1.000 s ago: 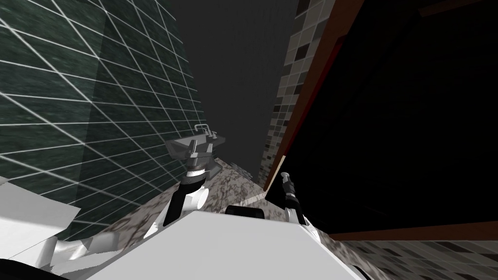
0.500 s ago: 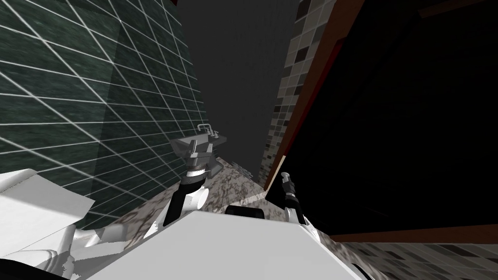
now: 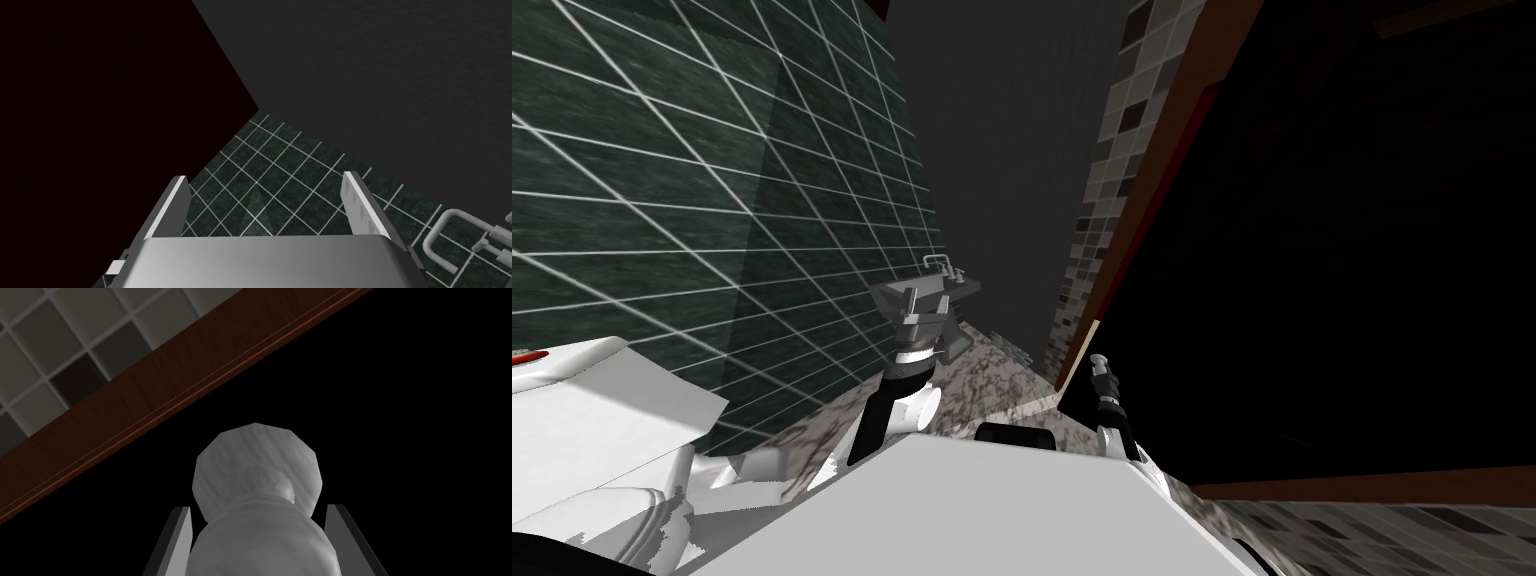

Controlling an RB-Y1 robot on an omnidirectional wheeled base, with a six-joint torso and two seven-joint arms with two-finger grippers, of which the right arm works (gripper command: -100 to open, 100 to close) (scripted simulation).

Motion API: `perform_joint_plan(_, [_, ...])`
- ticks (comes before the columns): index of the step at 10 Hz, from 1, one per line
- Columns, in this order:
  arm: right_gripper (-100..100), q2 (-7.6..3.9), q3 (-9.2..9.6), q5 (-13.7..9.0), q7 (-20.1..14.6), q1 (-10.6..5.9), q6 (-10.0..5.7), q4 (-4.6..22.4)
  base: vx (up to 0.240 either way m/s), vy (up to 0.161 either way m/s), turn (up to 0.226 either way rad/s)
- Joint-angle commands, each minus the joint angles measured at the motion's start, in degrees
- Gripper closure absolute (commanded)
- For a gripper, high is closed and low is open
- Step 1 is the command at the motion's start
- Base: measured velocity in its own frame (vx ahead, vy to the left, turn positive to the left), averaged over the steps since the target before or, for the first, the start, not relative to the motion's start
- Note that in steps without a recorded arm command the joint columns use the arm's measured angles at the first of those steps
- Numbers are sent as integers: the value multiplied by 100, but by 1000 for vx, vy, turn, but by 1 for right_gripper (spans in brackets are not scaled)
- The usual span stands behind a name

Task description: Pull the door open

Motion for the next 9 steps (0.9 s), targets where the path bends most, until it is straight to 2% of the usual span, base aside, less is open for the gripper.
perform_joint_plan(1, [100,3,25,-37,-228,-9,-14,4,-37,-12,26])
perform_joint_plan(4, [100,-19,96,-154,-683,-21,-18,17,-34,-5,29])
perform_joint_plan(5, [100,-19,96,-154,-703,-21,-18,17,-28,-4,21])
perform_joint_plan(9, [100,-48,193,-315,-1369,-38,-24,34,-34,-8,35])
